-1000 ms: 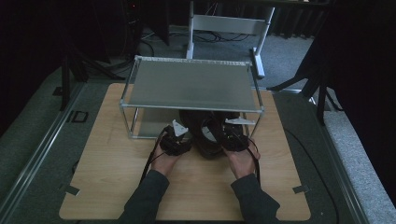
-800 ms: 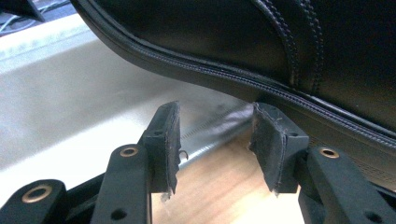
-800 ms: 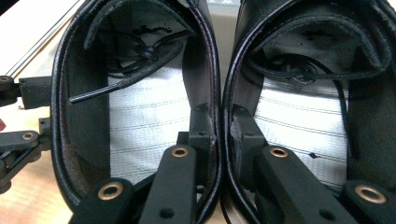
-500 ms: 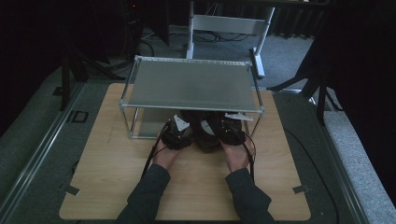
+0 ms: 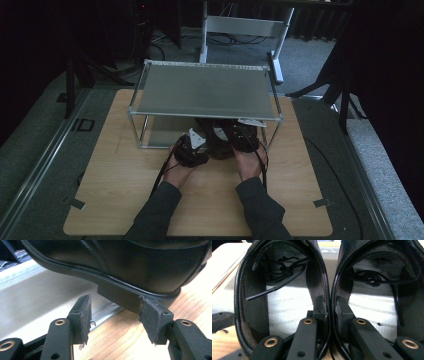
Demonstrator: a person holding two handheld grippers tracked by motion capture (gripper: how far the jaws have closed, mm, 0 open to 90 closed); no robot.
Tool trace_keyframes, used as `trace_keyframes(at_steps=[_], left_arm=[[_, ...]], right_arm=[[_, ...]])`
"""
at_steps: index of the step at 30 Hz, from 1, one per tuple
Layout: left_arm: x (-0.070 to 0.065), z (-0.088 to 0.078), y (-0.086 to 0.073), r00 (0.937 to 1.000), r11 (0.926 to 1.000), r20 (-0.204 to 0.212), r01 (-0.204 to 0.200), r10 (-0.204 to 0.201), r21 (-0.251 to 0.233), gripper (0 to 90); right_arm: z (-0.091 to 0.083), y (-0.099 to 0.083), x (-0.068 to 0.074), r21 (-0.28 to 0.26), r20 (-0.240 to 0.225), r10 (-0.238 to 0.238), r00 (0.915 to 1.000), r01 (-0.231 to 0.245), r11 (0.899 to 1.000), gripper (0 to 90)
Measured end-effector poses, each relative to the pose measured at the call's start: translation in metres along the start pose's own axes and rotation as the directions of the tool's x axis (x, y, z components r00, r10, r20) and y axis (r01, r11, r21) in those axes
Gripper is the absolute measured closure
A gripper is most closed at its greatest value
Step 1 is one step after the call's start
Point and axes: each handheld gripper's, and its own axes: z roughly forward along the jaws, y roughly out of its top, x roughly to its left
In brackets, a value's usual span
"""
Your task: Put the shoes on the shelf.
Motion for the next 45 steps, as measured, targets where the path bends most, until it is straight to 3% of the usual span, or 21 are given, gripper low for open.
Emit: trace_keyframes(at_steps=[8, 12, 15, 18, 22, 27, 32, 34, 36, 38, 45], left_arm=[[-0.004, 0.012, -0.003, 0.9991, 0.9991, 0.0, -0.041, 0.041, 0.002, 43.1], [0.005, 0.016, -0.005, 0.9998, 1.0, -0.02, -0.007, 0.007, 0.004, 46.0], [0.016, 0.024, -0.006, 0.996, 0.9988, -0.075, 0.049, -0.049, -0.003, 51.3], [0.023, 0.029, -0.007, 0.9924, 0.9978, -0.104, 0.067, -0.067, -0.002, 57.4], [0.034, 0.04, -0.006, 0.976, 0.9954, -0.196, 0.094, -0.096, -0.018, 63.8], [0.033, 0.043, -0.002, 0.9615, 0.9935, -0.254, 0.091, -0.106, -0.069, 69.7], [0.026, 0.042, 0.003, 0.9574, 0.9891, -0.268, 0.077, -0.108, -0.126, 72.1], [0.024, 0.043, 0.005, 0.9588, 0.9877, -0.262, 0.075, -0.109, -0.137, 72.7], [0.021, 0.046, 0.008, 0.9608, 0.9884, -0.256, 0.075, -0.107, -0.132, 74.1], [0.019, 0.049, 0.01, 0.9572, 0.9892, -0.27, 0.073, -0.105, -0.127, 77.4], [0.014, 0.06, 0.013, 0.9562, 0.9899, -0.276, 0.065, -0.098, -0.126, 81.6]], right_arm=[[0.013, -0.005, 0.003, -0.031, 0.033, 0.01, 0.9994, -0.009, 0.999, 81.3], [0.014, -0.006, 0.004, -0.04, 0.041, 0.006, 0.9991, -0.004, 0.999, 81.3], [0.014, -0.006, 0.005, -0.042, 0.042, 0.002, 0.9991, 0.0, 0.999, 81.2], [0.013, -0.006, 0.005, -0.043, 0.043, 0.001, 0.9991, 0.0, 0.999, 81.2], [0.014, -0.005, 0.006, -0.043, 0.046, 0.001, 0.9989, 0.001, 0.999, 81.2], [0.013, -0.006, 0.006, -0.037, 0.054, 0.003, 0.9986, -0.001, 0.999, 81.1], [0.012, -0.005, 0.006, -0.038, 0.055, 0.001, 0.9985, 0.001, 0.999, 81.1], [0.012, -0.005, 0.006, -0.039, 0.058, -0.004, 0.9983, 0.006, 0.999, 81.1], [0.011, -0.006, 0.007, -0.039, 0.061, -0.008, 0.9981, 0.01, 0.999, 81.0], [0.011, -0.006, 0.008, -0.039, 0.058, -0.009, 0.9983, 0.011, 0.999, 81.0], [0.015, -0.006, 0.006, -0.042, 0.066, -0.01, 0.9978, 0.013, 0.999, 80.9]])
